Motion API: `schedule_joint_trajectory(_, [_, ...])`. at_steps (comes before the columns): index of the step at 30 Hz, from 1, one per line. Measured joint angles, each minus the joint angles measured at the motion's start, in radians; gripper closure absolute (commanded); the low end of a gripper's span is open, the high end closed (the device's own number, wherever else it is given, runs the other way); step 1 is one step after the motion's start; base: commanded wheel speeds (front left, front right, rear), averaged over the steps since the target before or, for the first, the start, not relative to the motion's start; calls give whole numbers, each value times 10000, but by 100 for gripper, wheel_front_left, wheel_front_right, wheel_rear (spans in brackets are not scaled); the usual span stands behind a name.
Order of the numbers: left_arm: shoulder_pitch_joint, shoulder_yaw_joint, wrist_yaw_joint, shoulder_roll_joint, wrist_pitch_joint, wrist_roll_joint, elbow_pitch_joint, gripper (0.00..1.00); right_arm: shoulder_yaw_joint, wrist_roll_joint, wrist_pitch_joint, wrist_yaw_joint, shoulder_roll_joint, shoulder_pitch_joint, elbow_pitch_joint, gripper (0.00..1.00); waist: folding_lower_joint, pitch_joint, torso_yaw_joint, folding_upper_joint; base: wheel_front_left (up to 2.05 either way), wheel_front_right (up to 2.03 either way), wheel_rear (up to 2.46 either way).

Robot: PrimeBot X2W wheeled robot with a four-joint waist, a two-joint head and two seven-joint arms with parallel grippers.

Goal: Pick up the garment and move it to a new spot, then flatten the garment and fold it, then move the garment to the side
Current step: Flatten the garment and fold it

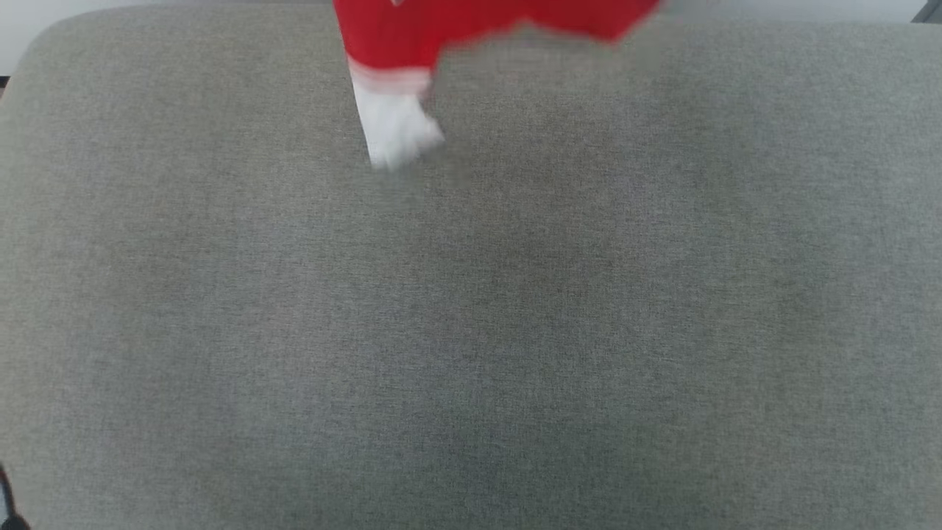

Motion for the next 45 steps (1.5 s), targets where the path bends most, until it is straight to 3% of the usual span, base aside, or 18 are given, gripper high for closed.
schedule_joint_trajectory(3, [-119,-111,-247,-157,-917,196,470,100,8,-589,-715,0,198,-45,537,100,0,-66,54,0,0,0,0])
schedule_joint_trajectory(6, [299,-504,-663,-272,-813,151,917,100,347,-545,-734,0,441,201,1066,100,0,-180,112,0,0,0,0])
schedule_joint_trajectory(11, [1787,-1200,-886,-286,288,-485,1264,100,1181,105,-389,0,428,1332,1496,100,0,-319,291,0,0,0,0])
schedule_joint_trajectory(15, [3124,-1776,-895,-173,1645,-1697,708,100,1722,1028,102,0,251,2375,1415,100,0,-410,462,0,0,0,0])
schedule_joint_trajectory(25, [6117,-2299,-874,989,4623,-4149,-1511,100,2240,2872,591,-2,-725,5208,-303,100,0,-652,730,0,0,0,0])
schedule_joint_trajectory(29, [7362,-2299,-215,1592,5104,-4612,-3020,100,2173,3189,709,0,-1097,6729,-1432,100,0,-712,776,0,0,0,0])
schedule_joint_trajectory(37, [10147,-2424,1806,3091,5762,-5271,-6844,100,1377,3026,1279,-2,-1676,9696,-4096,100,0,-797,734,0,0,0,0])
schedule_joint_trajectory(45, [12334,-2564,3482,4238,6084,-5939,-9246,100,876,2694,2477,-2,-2161,12252,-6798,100,0,-895,533,0,0,0,0])
